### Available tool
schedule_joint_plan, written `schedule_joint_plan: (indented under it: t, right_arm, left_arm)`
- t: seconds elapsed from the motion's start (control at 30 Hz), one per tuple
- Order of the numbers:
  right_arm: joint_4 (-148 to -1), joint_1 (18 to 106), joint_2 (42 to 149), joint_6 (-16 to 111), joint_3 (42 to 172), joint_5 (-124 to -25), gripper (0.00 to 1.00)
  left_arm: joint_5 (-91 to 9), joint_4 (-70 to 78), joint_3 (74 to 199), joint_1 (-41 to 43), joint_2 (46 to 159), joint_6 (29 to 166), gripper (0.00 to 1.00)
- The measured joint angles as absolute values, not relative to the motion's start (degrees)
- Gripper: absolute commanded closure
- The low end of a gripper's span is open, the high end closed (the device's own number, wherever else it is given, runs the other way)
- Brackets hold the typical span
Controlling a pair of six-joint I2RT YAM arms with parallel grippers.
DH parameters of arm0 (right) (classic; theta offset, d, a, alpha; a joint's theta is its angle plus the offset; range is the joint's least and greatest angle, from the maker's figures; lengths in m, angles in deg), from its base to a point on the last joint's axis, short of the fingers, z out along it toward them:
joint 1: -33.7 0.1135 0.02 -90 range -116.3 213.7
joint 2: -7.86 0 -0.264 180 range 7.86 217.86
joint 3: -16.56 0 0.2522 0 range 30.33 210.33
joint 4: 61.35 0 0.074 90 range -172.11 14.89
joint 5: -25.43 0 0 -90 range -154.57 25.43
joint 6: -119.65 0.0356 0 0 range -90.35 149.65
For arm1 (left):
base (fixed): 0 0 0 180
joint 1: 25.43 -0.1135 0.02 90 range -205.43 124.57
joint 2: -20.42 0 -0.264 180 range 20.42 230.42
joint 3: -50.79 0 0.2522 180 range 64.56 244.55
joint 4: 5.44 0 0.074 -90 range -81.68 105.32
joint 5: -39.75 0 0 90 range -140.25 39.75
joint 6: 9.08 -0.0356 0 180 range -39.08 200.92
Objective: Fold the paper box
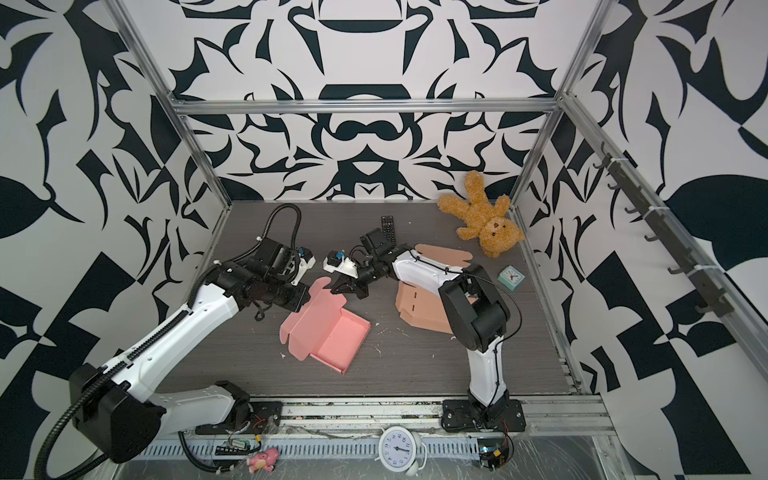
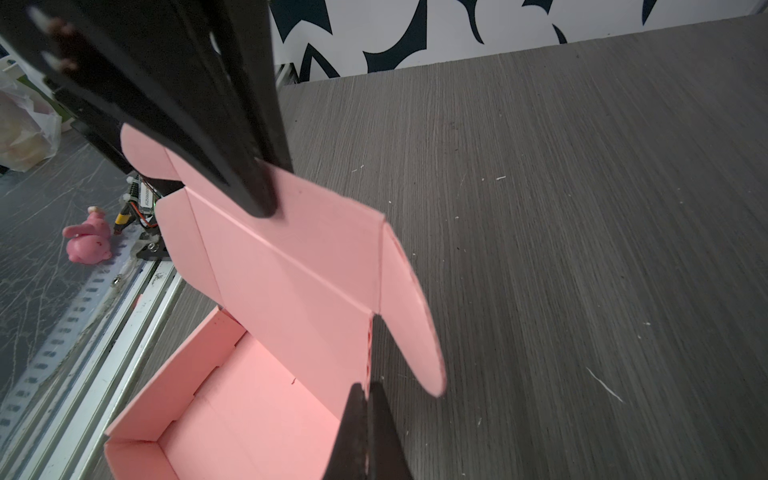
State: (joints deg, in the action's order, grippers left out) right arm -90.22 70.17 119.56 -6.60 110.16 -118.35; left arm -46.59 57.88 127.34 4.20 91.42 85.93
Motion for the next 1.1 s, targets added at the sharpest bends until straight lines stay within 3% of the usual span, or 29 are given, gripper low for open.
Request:
schedule_joint_plan:
  t: [0.07, 0.23, 0.33, 0.47, 1.1]
  right_arm:
    - [-90.31, 69.99, 119.56, -6.53, 110.16, -118.35, 1.0]
    - [-86.4, 69.05, 118.77, -3.6, 107.36, -118.39, 1.0]
    - [-81.13, 68.27, 116.33, -0.11, 102.57, -117.91, 1.0]
    - [-73.76, 67.68, 111.67, 5.14, 95.25, -115.05, 1.0]
    - [-56.17, 67.54, 93.77, 23.7, 72.89, -94.09, 1.0]
  left_arm:
    - [-46.74, 57.49, 127.32, 4.17, 91.42, 86.24, 0.74]
    - [-46.79, 55.89, 126.68, 4.06, 90.28, 87.96, 0.36]
    - [-46.28, 53.57, 124.17, 3.85, 87.9, 89.73, 0.22]
    - [-45.72, 50.78, 119.27, 3.56, 84.38, 92.47, 0.16]
    - [-43.95, 37.66, 106.36, 1.14, 78.66, 101.17, 0.16]
